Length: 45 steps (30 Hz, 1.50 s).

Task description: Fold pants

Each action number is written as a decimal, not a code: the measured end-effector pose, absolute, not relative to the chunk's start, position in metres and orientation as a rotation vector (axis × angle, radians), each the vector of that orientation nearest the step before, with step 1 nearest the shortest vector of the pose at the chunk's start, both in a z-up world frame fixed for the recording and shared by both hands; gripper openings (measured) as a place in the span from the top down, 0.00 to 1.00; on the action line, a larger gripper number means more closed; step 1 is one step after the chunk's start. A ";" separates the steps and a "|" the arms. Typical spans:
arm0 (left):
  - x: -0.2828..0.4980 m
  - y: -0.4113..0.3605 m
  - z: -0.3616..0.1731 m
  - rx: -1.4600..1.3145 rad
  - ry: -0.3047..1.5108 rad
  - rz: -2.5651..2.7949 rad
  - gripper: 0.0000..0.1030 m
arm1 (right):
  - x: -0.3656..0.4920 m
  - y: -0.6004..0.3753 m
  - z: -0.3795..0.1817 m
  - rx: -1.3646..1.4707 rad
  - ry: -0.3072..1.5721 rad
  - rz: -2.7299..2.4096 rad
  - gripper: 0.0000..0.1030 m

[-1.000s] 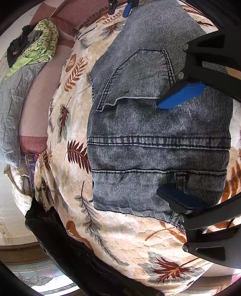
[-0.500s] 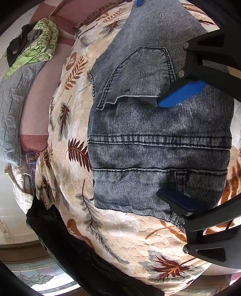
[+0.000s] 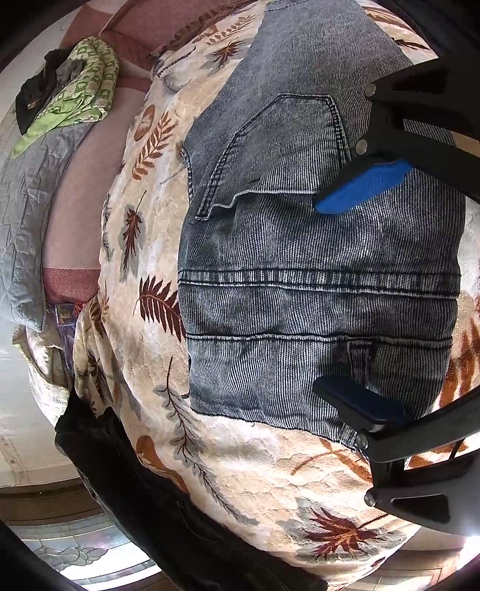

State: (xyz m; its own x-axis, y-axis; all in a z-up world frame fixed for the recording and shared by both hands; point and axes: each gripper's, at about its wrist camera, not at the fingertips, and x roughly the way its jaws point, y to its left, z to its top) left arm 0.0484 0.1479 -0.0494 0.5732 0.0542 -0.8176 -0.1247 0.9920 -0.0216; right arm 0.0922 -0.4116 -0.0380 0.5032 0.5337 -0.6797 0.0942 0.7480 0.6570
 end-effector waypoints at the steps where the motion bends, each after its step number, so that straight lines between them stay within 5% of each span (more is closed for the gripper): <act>1: 0.048 0.148 -0.049 -0.079 0.952 0.105 0.13 | 0.093 -0.415 -0.045 0.687 1.042 0.269 0.31; 12: 0.034 0.152 -0.034 -0.128 0.863 0.085 0.13 | 0.094 -0.427 -0.025 0.716 0.963 0.286 0.30; 17: 0.033 0.153 -0.032 -0.135 0.855 0.083 0.13 | 0.106 -0.440 -0.069 0.795 1.034 0.186 0.30; 24: 0.036 0.152 -0.035 -0.130 0.866 0.103 0.13 | 0.129 -0.426 -0.028 0.745 0.958 0.255 0.29; 28: 0.042 0.145 -0.042 -0.079 0.904 0.120 0.13 | 0.164 -0.436 -0.070 0.742 1.036 0.151 0.25; 45: 0.014 0.200 -0.013 -0.384 0.699 0.166 0.13 | 0.058 -0.383 -0.015 0.693 0.963 0.204 0.25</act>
State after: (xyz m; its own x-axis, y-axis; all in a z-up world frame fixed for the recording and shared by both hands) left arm 0.0141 0.1996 -0.0132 0.7558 0.0209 -0.6544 -0.2749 0.9173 -0.2882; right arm 0.0585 -0.3834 -0.0153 0.5712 0.4534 -0.6842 0.1369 0.7692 0.6241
